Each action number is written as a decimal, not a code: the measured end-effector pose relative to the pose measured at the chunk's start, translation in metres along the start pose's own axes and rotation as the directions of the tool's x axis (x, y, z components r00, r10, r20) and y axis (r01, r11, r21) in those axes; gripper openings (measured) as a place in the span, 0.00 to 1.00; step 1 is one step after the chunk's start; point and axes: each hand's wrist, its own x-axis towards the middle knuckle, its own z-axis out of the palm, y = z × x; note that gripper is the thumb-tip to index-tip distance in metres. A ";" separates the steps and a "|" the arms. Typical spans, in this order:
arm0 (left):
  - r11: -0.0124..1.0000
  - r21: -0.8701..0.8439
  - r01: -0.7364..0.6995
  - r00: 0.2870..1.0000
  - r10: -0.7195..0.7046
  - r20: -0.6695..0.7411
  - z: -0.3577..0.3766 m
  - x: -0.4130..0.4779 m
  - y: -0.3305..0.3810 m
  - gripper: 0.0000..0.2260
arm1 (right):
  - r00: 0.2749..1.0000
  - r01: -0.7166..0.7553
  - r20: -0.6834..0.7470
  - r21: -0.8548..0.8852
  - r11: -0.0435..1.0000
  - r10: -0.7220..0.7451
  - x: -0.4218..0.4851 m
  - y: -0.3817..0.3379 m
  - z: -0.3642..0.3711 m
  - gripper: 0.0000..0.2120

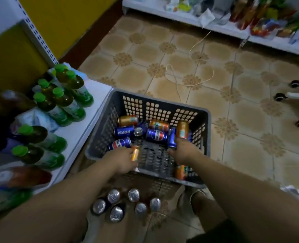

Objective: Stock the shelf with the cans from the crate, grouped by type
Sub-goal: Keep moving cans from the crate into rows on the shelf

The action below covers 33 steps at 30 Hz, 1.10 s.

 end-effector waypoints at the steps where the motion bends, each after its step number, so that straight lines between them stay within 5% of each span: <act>1: 0.999 -0.024 0.023 0.999 -0.022 0.030 0.002 0.014 -0.007 0.22 | 1.000 0.020 0.022 -0.005 1.000 -0.020 0.019 -0.002 0.010 0.28; 6: 0.988 -0.097 0.121 0.987 -0.109 0.119 0.015 0.082 -0.049 0.23 | 0.987 0.090 0.134 0.037 0.995 -0.094 0.102 -0.038 0.062 0.29; 10: 0.991 0.063 0.115 0.968 -0.126 0.217 0.030 0.129 -0.076 0.30 | 0.970 0.072 0.221 0.147 0.987 -0.104 0.153 -0.073 0.109 0.29; 13: 0.985 0.151 0.089 0.948 -0.130 0.290 0.040 0.150 -0.090 0.32 | 0.957 -0.044 0.282 0.349 0.936 -0.060 0.188 -0.096 0.148 0.27; 17: 0.993 0.037 0.115 0.947 -0.121 0.298 0.051 0.157 -0.101 0.26 | 0.938 -0.272 0.337 0.581 0.767 0.077 0.206 -0.111 0.183 0.33; 20: 0.984 -0.109 0.140 0.956 -0.106 0.272 0.045 0.149 -0.104 0.28 | 0.957 -0.266 0.269 0.667 0.696 0.108 0.197 -0.111 0.183 0.28; 27: 0.859 -0.503 0.095 0.994 -0.056 0.092 0.009 0.084 -0.084 0.30 | 0.995 0.105 -0.082 0.809 0.579 -0.065 0.106 -0.120 0.091 0.24; 33: 0.681 -0.713 -0.165 0.961 -0.052 -0.271 -0.050 -0.033 -0.058 0.35 | 0.936 0.348 -0.313 0.888 0.300 -0.161 -0.010 -0.154 -0.011 0.25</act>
